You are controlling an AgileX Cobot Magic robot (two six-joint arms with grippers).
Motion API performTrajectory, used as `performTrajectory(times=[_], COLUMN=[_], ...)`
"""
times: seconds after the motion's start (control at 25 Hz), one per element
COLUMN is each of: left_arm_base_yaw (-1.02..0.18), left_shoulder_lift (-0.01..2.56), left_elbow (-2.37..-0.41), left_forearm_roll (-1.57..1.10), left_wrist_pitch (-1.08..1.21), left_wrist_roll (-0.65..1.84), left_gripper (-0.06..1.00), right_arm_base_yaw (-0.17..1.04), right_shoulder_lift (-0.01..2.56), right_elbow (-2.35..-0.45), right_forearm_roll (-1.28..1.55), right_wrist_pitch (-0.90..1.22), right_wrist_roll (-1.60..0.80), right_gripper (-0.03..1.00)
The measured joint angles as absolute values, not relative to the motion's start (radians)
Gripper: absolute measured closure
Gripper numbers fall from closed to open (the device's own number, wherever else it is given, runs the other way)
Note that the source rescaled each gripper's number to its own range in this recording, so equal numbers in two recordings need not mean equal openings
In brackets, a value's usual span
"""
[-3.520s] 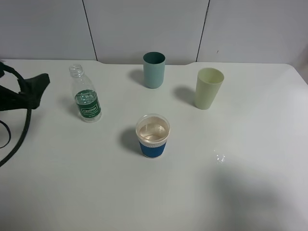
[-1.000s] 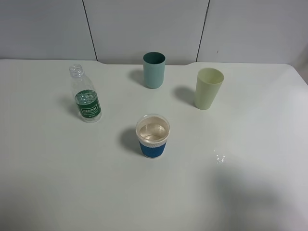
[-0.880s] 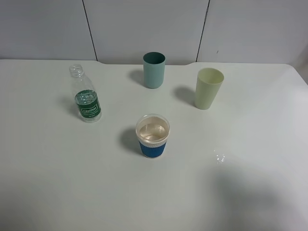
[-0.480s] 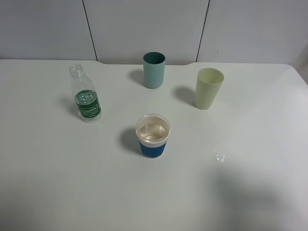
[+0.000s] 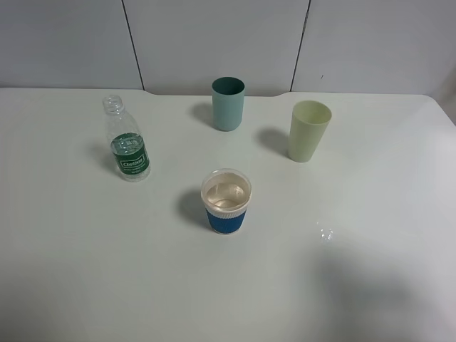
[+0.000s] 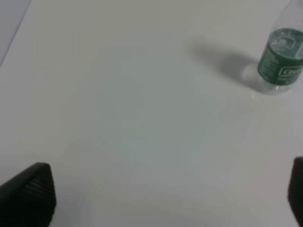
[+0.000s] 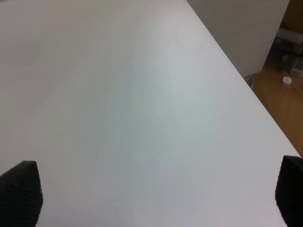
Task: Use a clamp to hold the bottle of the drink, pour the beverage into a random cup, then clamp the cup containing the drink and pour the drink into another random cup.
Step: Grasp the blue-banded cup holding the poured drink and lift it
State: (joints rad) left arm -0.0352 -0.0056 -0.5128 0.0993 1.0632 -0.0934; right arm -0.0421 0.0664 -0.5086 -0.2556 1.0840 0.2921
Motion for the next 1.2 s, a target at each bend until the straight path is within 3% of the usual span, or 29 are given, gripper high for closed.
performTrajectory(times=[0.76, 1.0, 1.2], left_arm_base_yaw=[-0.035, -0.035, -0.035], left_shoulder_lift=[-0.006, -0.006, -0.006], left_elbow=[-0.513, -0.513, -0.513], left_forearm_roll=[0.099, 0.099, 0.099], left_wrist_pitch=[1.063, 1.063, 1.063], left_wrist_roll=[-0.093, -0.093, -0.093], left_gripper=[-0.06, -0.06, -0.06], right_arm_base_yaw=[-0.042, -0.042, -0.018], right_shoulder_lift=[0.079, 0.315, 0.635], right_elbow=[-0.509, -0.548, -0.605], right_forearm_roll=[-0.253, -0.253, -0.255], right_wrist_pitch=[1.080, 0.973, 0.745], right_wrist_roll=[0.284, 0.255, 0.211], right_gripper=[0.02, 0.02, 0.02])
